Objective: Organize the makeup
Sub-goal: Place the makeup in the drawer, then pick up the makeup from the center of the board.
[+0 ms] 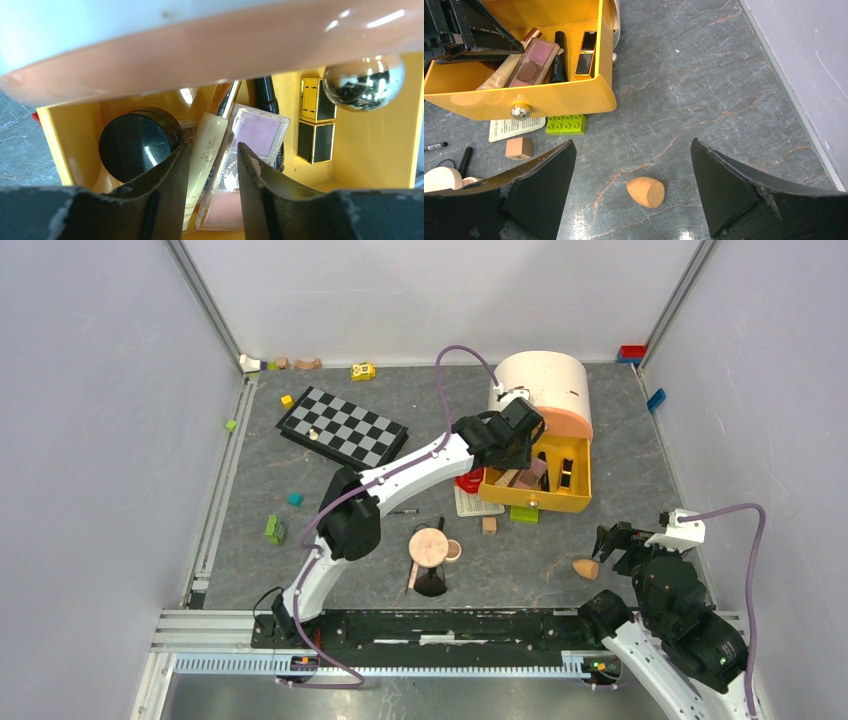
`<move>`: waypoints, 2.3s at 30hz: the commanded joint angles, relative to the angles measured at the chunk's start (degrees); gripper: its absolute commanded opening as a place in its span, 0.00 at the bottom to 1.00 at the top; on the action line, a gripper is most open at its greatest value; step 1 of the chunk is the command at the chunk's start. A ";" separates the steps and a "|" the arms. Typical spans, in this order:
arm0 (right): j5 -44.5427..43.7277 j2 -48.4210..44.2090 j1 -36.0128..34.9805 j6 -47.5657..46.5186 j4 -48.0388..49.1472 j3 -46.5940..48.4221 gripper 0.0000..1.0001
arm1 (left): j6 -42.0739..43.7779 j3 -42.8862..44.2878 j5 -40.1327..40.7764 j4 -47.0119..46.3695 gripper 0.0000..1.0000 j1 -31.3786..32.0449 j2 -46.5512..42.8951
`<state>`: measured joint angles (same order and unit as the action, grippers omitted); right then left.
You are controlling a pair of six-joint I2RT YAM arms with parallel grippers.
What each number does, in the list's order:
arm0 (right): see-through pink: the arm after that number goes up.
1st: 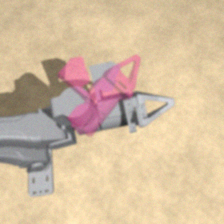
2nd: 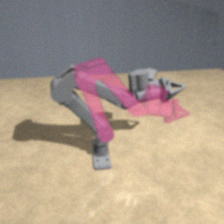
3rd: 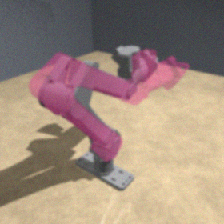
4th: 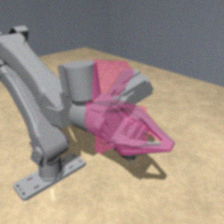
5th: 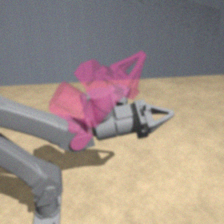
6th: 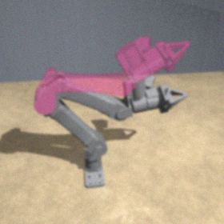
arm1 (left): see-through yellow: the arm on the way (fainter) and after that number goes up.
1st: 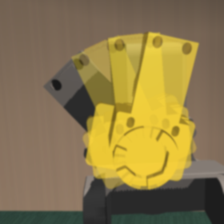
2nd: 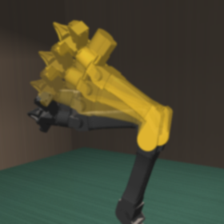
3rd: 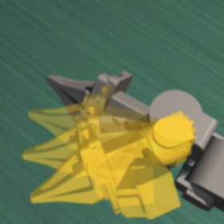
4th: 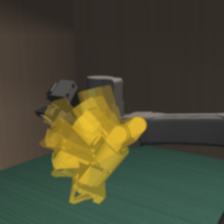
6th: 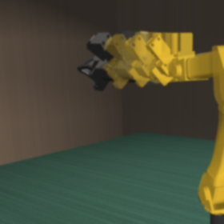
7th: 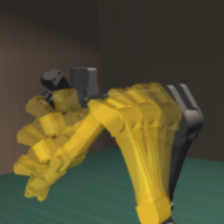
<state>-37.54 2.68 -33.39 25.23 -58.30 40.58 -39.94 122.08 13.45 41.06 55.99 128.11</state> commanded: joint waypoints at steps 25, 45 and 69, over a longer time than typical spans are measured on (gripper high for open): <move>-0.68 -0.58 -0.38 0.27 1.02 -0.06 0.92 | 5.51 -26.16 3.35 -5.91 0.56 1.29 -37.72; -1.03 -1.65 -0.35 0.85 0.81 0.02 0.92 | -6.66 -70.14 -8.35 -30.27 0.44 3.37 -50.07; -1.34 -1.52 -0.41 0.90 0.87 -0.05 0.92 | -5.42 -67.40 0.26 -21.30 0.34 5.13 -37.59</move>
<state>-37.74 1.48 -33.39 25.69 -58.33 40.51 -44.34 53.43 9.17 17.30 60.88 92.25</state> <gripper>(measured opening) 0.919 0.341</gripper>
